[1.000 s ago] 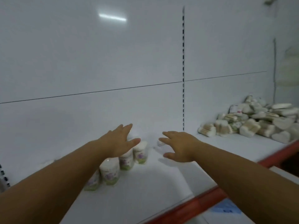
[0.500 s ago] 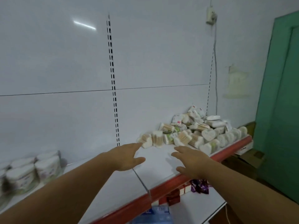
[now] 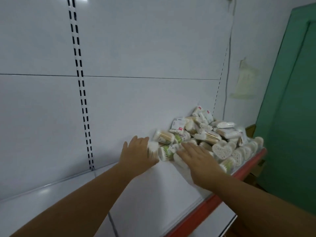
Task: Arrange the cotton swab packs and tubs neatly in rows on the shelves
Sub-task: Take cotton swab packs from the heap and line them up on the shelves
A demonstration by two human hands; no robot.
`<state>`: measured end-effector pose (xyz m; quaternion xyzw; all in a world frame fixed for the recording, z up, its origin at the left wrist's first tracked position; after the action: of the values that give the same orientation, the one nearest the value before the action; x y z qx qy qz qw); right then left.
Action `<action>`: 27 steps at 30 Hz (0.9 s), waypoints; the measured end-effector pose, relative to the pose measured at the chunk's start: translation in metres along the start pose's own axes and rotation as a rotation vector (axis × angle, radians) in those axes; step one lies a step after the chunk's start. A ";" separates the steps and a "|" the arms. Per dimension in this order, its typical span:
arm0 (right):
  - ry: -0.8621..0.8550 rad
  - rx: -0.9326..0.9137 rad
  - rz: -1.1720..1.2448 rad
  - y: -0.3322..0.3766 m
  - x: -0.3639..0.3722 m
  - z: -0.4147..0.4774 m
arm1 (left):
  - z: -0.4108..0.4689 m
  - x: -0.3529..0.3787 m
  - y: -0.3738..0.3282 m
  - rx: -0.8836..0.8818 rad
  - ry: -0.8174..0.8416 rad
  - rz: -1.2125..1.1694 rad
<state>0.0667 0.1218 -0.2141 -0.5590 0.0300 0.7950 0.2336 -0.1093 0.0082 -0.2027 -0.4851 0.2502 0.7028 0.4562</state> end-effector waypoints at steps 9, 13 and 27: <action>-0.156 -0.267 -0.210 -0.017 0.013 0.027 | 0.017 0.005 -0.007 0.091 -0.197 -0.079; -0.137 -0.148 -0.002 -0.024 0.002 0.030 | -0.003 -0.038 0.001 -0.085 -0.335 -0.701; 0.651 0.517 2.592 0.118 -0.043 -0.034 | -0.197 -0.066 -0.024 -0.679 -0.550 -2.077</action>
<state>0.0602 -0.0079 -0.2134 -0.2311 0.7291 0.2468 -0.5950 0.0084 -0.1638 -0.2205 -0.3859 -0.5883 0.0972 0.7040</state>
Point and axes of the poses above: each hand's wrist, its own z-axis towards the middle knuckle, its own x-axis out of the palm, y = z × x, the point moved 3 cm from there along z, towards the middle knuckle, and after that the axes turned 5 degrees about z, right-handed, at the moved point
